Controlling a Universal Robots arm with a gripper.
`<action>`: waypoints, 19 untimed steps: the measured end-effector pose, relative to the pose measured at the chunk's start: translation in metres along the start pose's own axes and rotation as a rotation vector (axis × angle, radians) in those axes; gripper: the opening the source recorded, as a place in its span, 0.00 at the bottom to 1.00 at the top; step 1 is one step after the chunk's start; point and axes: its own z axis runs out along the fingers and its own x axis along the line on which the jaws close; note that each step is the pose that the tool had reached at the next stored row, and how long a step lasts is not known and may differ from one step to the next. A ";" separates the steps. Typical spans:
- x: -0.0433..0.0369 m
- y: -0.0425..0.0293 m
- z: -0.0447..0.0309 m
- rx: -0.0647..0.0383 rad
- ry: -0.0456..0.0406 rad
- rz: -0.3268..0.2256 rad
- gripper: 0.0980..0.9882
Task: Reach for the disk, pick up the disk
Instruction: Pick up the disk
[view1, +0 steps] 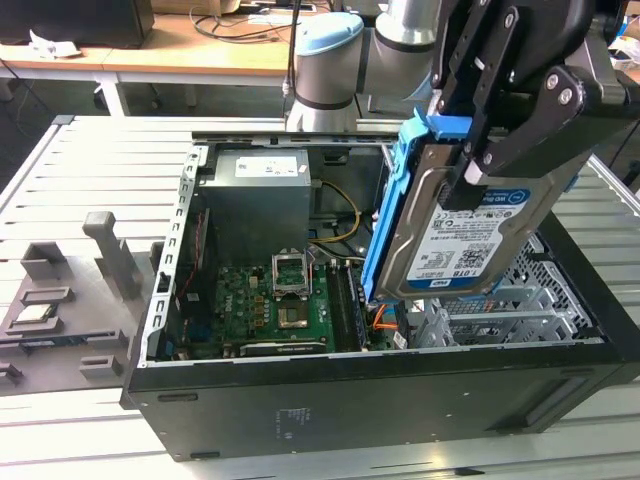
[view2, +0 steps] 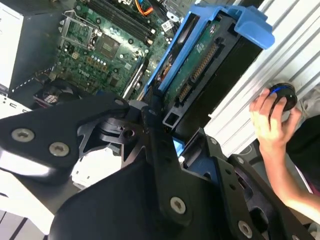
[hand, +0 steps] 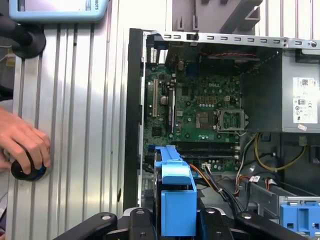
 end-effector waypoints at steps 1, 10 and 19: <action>0.0001 -0.0003 0.0034 0.000 -0.0003 0.000 0.30; -0.0024 -0.0201 0.0187 -0.003 -0.0004 0.000 0.30; -0.0183 -0.0478 0.0231 -0.004 0.0000 -0.002 0.30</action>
